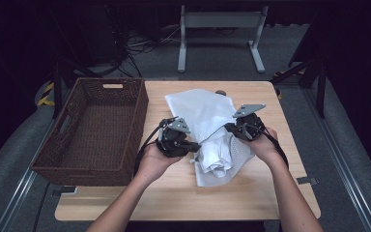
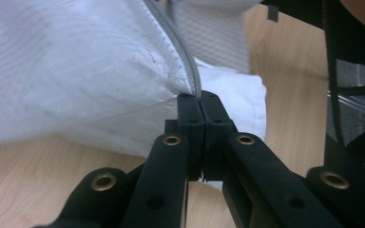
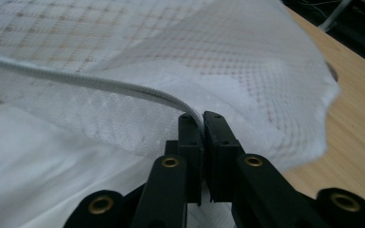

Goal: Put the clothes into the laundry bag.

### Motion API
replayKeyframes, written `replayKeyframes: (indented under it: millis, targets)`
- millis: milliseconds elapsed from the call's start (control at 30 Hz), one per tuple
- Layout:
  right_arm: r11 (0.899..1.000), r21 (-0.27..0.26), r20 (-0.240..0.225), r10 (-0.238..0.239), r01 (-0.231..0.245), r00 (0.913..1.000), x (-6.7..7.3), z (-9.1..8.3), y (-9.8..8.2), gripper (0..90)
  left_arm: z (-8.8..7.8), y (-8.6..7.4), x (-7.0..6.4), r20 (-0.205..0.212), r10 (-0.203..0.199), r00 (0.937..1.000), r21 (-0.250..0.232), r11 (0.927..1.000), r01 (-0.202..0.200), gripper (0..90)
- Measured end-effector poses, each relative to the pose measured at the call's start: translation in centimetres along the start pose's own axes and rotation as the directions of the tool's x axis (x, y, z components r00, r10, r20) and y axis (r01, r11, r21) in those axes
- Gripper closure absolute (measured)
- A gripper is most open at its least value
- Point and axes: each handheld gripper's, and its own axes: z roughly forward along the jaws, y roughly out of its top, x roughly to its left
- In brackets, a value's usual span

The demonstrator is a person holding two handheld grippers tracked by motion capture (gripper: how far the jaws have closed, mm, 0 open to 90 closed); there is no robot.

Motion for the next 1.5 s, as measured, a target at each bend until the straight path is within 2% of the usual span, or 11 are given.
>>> replayKeyframes:
  millis: [167,233,367,467,633,733,867,1000,1133,1333,1500]
  targets:
    - [1.000,0.010,0.011,0.016,-0.016,0.9998,-0.1,-0.7,-0.2,72.1,0.8,0.2,-0.1,0.018,-0.017,0.9997,0.005,0.9998,0.017,89.3]
    - [0.997,-0.002,-0.017,0.073,-0.073,0.9972,-0.3,-1.6,-0.8,64.5,1.1,0.3,0.0,0.018,-0.027,0.9995,0.007,0.9996,0.027,89.3]
    - [0.990,-0.040,-0.093,0.128,-0.132,0.9875,0.2,-4.0,-2.5,51.7,1.4,0.4,0.0,0.018,-0.034,0.9993,0.020,0.9993,0.033,89.3]
    - [0.985,-0.050,-0.149,0.159,-0.168,0.9760,1.3,-5.6,-3.7,41.8,1.6,0.4,-0.1,0.016,-0.040,0.9991,0.022,0.9990,0.040,89.3]
    - [0.982,-0.048,-0.179,0.170,-0.181,0.9690,3.0,-6.5,-4.8,33.6,1.8,0.4,-0.2,0.015,-0.049,0.9987,0.032,0.9983,0.048,89.3]
    - [0.974,-0.063,-0.198,0.200,-0.216,0.9596,3.9,-6.7,-4.6,31.4,1.8,0.3,-0.3,0.018,-0.050,0.9986,0.033,0.9982,0.050,89.3]
    - [0.976,-0.061,-0.188,0.193,-0.207,0.9630,5.3,-5.7,-3.5,28.8,1.8,0.1,-0.2,0.015,-0.050,0.9986,0.026,0.9984,0.050,89.3]
    - [0.981,-0.018,-0.169,0.186,-0.191,0.9679,6.1,-3.8,-3.2,28.4,1.8,-0.1,-0.3,0.017,-0.054,0.9984,0.025,0.9983,0.053,89.3]
    - [0.987,0.050,-0.128,0.157,-0.152,0.9792,6.6,-2.0,-4.1,28.2,1.8,-0.2,-0.4,0.023,-0.050,0.9985,0.032,0.9983,0.049,89.3]
    - [0.982,0.131,-0.116,0.148,-0.133,0.9821,6.7,0.6,-5.6,24.8,2.4,-0.4,-0.6,0.033,-0.048,0.9983,0.052,0.9976,0.046,89.3]
    - [0.977,0.170,-0.117,0.147,-0.126,0.9822,6.8,1.9,-6.5,30.8,2.4,-0.6,-0.5,0.028,-0.051,0.9983,0.052,0.9974,0.049,89.3]
